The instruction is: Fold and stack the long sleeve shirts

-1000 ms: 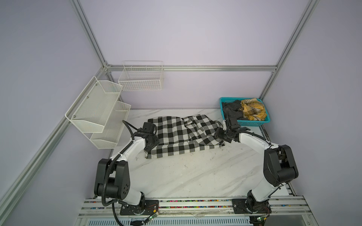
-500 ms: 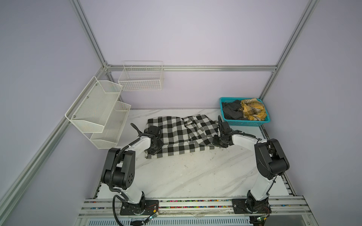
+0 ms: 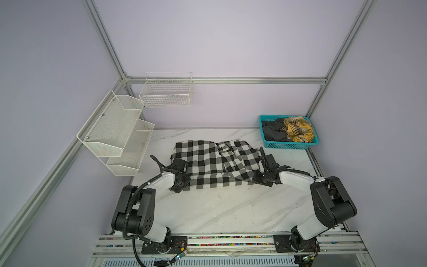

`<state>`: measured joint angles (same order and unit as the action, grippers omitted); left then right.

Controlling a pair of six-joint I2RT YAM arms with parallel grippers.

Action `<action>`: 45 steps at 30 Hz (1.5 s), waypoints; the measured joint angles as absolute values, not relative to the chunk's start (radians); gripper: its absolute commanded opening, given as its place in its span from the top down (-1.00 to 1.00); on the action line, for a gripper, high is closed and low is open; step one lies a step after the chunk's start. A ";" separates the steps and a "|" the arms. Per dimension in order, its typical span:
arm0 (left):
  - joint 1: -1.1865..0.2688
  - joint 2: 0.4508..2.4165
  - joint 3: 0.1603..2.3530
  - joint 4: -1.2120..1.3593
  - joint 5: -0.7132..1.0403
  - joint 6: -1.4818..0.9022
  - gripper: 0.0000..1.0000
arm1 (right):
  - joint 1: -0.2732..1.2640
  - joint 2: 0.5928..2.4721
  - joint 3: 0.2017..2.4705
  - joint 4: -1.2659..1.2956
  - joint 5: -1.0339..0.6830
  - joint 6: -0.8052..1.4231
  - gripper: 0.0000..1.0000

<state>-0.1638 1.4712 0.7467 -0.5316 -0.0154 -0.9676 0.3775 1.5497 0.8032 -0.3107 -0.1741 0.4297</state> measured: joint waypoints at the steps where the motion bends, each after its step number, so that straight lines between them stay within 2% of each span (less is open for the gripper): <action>1: -0.164 1.438 0.727 -0.558 -0.019 -0.967 1.00 | 0.380 1.519 0.793 -0.347 -0.180 0.431 0.08; 3: -0.164 1.376 0.709 -0.624 -0.031 -0.964 1.00 | 0.382 1.460 0.795 -0.412 -0.189 0.432 0.06; 7: -0.164 1.303 0.727 -0.689 -0.041 -0.939 0.60 | 0.382 1.423 0.933 -0.485 -0.218 0.433 0.03; 9: -0.164 1.319 0.773 -0.719 -0.037 -0.922 0.57 | 0.385 1.473 1.047 -0.478 -0.241 0.433 0.02; 15: -0.170 1.450 0.974 -0.704 -0.002 -0.880 0.74 | 0.423 1.771 1.385 -0.387 -0.316 0.414 0.04; 18: -0.173 1.492 0.985 -0.684 0.026 -0.871 0.87 | 0.442 1.925 1.510 -0.371 -0.344 0.392 0.08; 22: -0.175 1.525 0.984 -0.682 0.056 -0.870 0.94 | 0.458 2.089 1.635 -0.378 -0.360 0.364 0.08; 36: -0.176 1.616 0.982 -0.652 0.074 -0.860 1.00 | 0.472 2.326 1.845 -0.396 -0.349 0.327 0.02; 38: -0.176 1.624 0.982 -0.653 0.073 -0.852 1.00 | 0.472 2.337 1.863 -0.401 -0.339 0.326 0.14; 39: -0.176 1.626 0.982 -0.651 0.073 -0.849 1.00 | 0.472 2.339 1.869 -0.402 -0.335 0.324 0.28; 42: -0.175 1.631 0.982 -0.651 0.070 -0.844 1.00 | 0.472 2.340 1.886 -0.401 -0.329 0.321 1.00; 45: -0.175 1.637 0.982 -0.648 0.065 -0.842 1.00 | 0.472 2.340 1.901 -0.403 -0.328 0.314 1.00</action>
<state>-0.1753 1.6375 0.9817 -0.6476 0.0650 -0.8417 0.4717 2.3398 1.9011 -0.4034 -0.3283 0.3141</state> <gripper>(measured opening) 0.047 0.052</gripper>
